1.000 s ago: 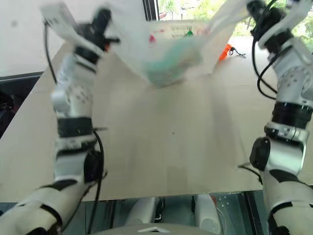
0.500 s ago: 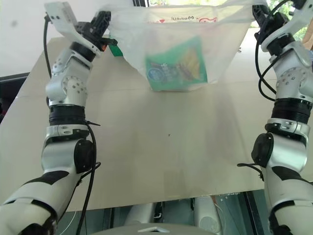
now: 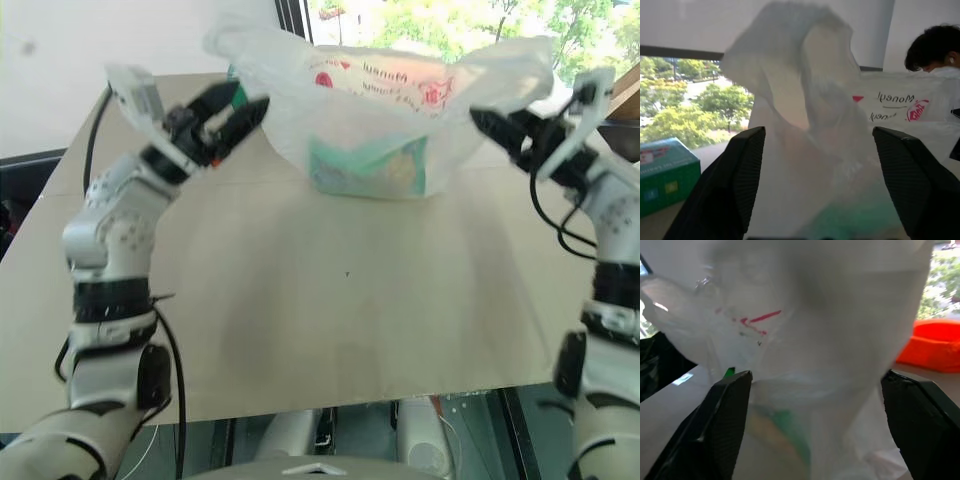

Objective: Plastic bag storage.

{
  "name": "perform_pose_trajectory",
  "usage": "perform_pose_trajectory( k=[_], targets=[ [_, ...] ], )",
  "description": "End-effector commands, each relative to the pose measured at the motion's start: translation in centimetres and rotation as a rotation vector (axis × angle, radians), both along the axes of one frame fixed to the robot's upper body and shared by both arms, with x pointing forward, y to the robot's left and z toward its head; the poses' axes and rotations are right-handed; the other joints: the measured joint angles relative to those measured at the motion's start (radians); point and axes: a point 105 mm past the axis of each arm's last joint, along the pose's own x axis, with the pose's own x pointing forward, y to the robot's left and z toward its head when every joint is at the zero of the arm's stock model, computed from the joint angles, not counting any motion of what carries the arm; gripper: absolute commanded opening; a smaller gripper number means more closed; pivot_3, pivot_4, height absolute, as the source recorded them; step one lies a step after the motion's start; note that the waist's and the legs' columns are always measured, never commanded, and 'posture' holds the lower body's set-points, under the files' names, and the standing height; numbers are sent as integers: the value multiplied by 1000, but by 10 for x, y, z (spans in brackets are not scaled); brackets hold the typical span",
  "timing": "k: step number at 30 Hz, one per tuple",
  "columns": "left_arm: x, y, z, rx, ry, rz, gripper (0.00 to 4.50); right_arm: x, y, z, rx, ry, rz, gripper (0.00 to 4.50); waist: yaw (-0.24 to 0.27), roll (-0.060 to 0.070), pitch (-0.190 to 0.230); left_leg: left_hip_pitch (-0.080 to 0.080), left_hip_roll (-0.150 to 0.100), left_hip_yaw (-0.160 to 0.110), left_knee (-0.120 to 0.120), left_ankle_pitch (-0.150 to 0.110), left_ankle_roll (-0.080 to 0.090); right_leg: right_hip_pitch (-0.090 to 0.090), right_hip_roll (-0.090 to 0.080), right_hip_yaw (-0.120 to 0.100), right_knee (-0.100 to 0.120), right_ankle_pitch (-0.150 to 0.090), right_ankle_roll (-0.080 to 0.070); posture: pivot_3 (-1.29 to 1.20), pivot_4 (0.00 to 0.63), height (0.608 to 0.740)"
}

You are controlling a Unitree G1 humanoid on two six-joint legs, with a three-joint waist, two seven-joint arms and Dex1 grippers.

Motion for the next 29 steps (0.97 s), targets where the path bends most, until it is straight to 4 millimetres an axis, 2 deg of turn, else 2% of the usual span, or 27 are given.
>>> perform_pose_trajectory(
  k=[1, 5, 8, 10, 12, 15, 17, 20, 29],
  targets=[
    [-38, 13, -32, 54, 121, -23, 4489, -46, -6, -22, -95, 109, 113, 4500, 4, 0, 0, 0, 0, 0, 0, 0, 0, 1, 0, 0, 0, 0, 0, 0, 150, 740],
    [-63, 27, -76, 100, 245, 46, 4489, -78, -28, -64, -232, 242, 101, 4500, 24, 0, 0, 3, 0, -1, 10, -4, 7, 5, 1, 0, 1, 0, 0, 0, 150, 740],
    [-79, 29, -113, 155, 320, 79, 4489, -93, -48, -111, -440, 293, 45, 4500, 37, -1, 1, 21, 1, -1, 10, -6, 9, 24, 3, 0, -3, -1, -2, 0, 150, 740],
    [-84, 29, -130, 192, 347, 107, 4489, -87, -58, -129, -532, 230, -46, 4500, 37, -2, 1, 31, 2, -1, 9, -6, 9, 34, 3, 0, -6, -4, -3, 0, 150, 740],
    [-88, 31, -144, 249, 340, 152, 4489, -79, -66, -137, -558, 104, -131, 4500, 35, -4, 0, 34, 2, 1, 9, -6, 9, 37, 4, 2, -7, -5, -2, 0, 150, 740],
    [-93, 35, -159, 301, 321, 194, 4489, -86, -79, -162, -617, 87, -142, 4500, 32, -3, 0, 35, 3, 3, 10, -6, 10, 36, 5, 5, -5, -4, -3, 0, 150, 740],
    [-94, 38, -164, 308, 304, 223, 4489, -82, -90, -164, -573, 44, -204, 4500, 31, -4, 0, 35, 3, 4, 9, -6, 10, 35, 6, 6, -3, -2, -7, 0, 150, 740],
    [-94, 43, -166, 314, 279, 248, 4489, -75, -97, -157, -482, -17, -259, 4500, 28, -3, 0, 35, 3, 4, 9, -6, 10, 34, 6, 6, -3, -1, -7, 0, 150, 740],
    [-94, 44, -163, 337, 171, 263, 4489, -70, -95, -164, -374, -2, -224, 4500, 32, -3, 0, 34, 4, 4, 8, -6, 10, 34, 5, 7, -5, -1, -8, 0, 150, 740]
  ],
)
